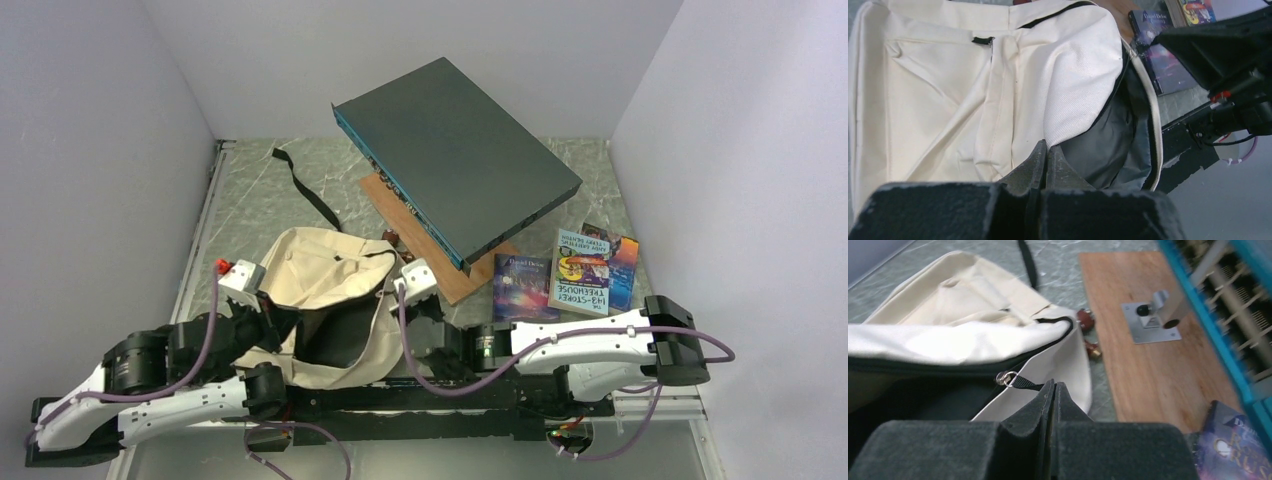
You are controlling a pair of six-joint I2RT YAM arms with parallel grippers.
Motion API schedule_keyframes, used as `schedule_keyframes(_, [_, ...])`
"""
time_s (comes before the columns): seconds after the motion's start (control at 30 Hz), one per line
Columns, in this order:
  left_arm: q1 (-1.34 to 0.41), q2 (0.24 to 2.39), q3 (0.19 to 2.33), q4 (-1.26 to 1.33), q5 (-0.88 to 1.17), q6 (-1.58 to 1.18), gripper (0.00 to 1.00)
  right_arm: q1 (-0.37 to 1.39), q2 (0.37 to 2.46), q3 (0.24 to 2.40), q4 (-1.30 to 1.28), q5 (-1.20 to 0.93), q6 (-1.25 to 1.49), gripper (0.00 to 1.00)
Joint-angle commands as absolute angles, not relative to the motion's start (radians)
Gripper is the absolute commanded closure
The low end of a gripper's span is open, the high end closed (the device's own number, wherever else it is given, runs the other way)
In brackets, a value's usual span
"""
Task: Pack the student bag
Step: Unzip the student bag at the center of the board.
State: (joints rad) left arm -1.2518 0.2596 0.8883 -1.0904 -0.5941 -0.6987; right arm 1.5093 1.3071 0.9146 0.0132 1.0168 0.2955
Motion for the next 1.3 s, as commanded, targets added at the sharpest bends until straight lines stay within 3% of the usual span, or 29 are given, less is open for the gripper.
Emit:
schedule_keyframes(0.0, [-1.253,0.226,0.976,-1.157,-0.711,-0.664,1.00,1.411,1.304,1.003,-0.070,1.025,0.231,1.00])
schedule_keyframes(0.4, [-1.253,0.225,1.277,-1.409,-0.891,-0.634,1.00,1.325,1.410,1.101,-0.015,0.936,0.067,1.00])
schedule_keyframes(0.73, [-1.259,0.270,1.244,-1.347,-0.754,-0.588,1.00,1.324,1.521,1.198,0.042,0.810,0.025,1.00])
schedule_keyframes(0.87, [-1.259,0.329,1.123,-1.214,-0.606,-0.547,0.68,1.324,1.491,1.169,0.079,0.710,0.066,1.00])
schedule_keyframes(1.0, [-1.259,0.445,1.043,-1.139,-0.536,-0.524,0.44,1.324,1.461,1.138,0.086,0.663,0.118,1.00])
schedule_keyframes(1.1, [-1.259,0.524,1.031,-1.067,-0.516,-0.491,0.30,1.324,1.437,1.099,0.096,0.640,0.136,1.00])
schedule_keyframes(1.27, [-1.259,0.635,1.014,-0.890,-0.544,-0.422,0.21,1.325,1.409,1.058,0.104,0.631,0.168,1.00])
